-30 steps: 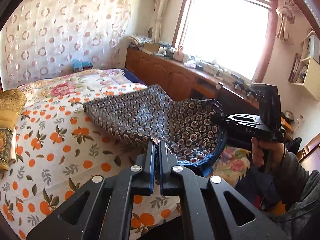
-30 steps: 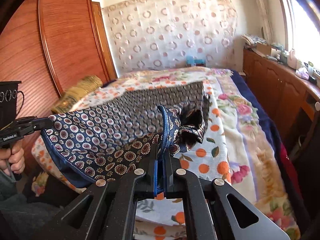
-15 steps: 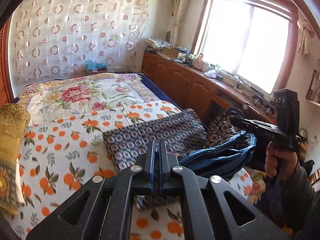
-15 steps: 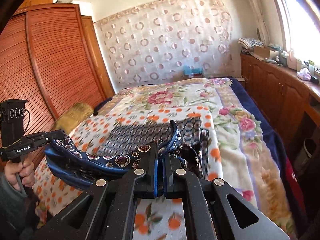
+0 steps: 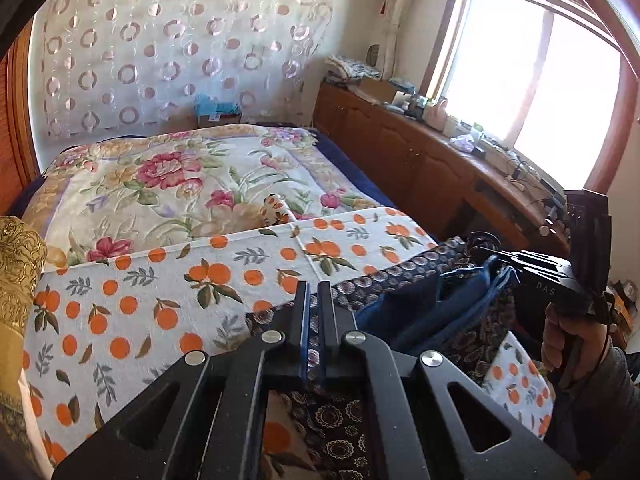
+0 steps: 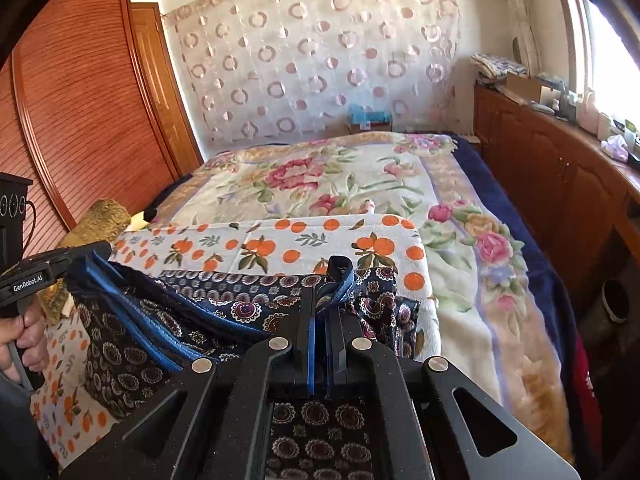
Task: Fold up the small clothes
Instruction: 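Grasp the blue-trimmed shirt end with both grippers and fold it over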
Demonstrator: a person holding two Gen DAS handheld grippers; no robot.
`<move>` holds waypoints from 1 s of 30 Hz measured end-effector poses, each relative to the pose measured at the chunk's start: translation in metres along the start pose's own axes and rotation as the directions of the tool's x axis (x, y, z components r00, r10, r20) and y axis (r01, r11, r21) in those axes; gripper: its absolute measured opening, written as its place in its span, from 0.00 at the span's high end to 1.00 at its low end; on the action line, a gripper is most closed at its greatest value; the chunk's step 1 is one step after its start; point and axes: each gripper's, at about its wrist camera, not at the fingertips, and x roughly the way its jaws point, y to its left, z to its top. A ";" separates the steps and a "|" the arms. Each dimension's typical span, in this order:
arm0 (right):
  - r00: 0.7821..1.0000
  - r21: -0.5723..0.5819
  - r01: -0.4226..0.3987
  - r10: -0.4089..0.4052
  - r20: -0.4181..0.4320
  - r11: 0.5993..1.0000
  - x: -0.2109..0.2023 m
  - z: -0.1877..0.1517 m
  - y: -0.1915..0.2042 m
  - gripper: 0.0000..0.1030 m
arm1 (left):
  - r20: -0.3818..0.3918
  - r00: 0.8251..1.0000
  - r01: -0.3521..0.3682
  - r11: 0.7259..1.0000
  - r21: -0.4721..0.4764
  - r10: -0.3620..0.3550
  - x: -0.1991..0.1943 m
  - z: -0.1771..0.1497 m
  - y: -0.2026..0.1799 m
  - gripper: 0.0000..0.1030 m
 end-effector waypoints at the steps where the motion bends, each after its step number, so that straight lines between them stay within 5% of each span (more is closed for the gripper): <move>1: 1.000 0.005 -0.001 0.001 -0.014 1.000 0.006 0.001 0.000 0.97 | -0.001 1.000 -0.004 1.000 -0.001 0.004 0.002 0.001 0.002 0.96; 7: 0.999 0.038 -0.009 0.011 -0.040 0.999 0.018 0.012 -0.008 0.97 | -0.047 0.999 -0.020 1.000 -0.015 0.019 0.011 -0.003 0.016 0.95; 8: 0.999 0.039 -0.008 0.010 -0.040 0.999 0.016 0.014 -0.008 0.97 | -0.061 0.998 -0.006 1.000 -0.010 0.006 0.012 -0.005 0.016 0.90; 10: 1.000 0.032 -0.012 0.013 -0.029 0.999 0.012 0.015 -0.006 0.92 | -0.074 0.997 0.020 1.000 0.001 -0.020 0.012 -0.011 0.014 0.63; 12: 1.000 0.022 -0.004 0.005 -0.018 1.000 0.009 0.016 -0.004 0.89 | -0.081 0.996 0.036 0.999 0.024 -0.034 0.011 -0.017 0.008 0.57; 15: 1.000 -0.014 0.029 -0.029 0.002 0.999 0.003 0.016 0.000 0.77 | -0.089 0.994 0.061 0.997 0.037 -0.058 0.008 -0.022 0.001 0.57; 18: 0.996 -0.023 0.079 -0.078 0.040 0.997 -0.010 0.017 -0.003 0.48 | -0.108 0.990 0.089 0.995 0.034 -0.085 0.010 -0.031 -0.001 0.57; 20: 0.996 -0.004 0.079 -0.078 0.050 0.997 -0.018 0.018 -0.009 0.47 | -0.129 0.988 0.088 0.995 0.037 -0.082 0.018 -0.037 0.000 0.51; 23: 0.997 -0.031 0.074 -0.073 0.031 0.997 -0.024 0.013 -0.009 0.47 | -0.169 0.983 0.082 0.996 0.038 -0.074 0.031 -0.046 0.003 0.27; 30: 0.994 -0.072 0.082 -0.087 -0.070 0.994 -0.013 -0.002 -0.006 0.47 | -0.208 0.976 0.085 0.995 0.056 -0.072 0.046 -0.058 0.000 0.25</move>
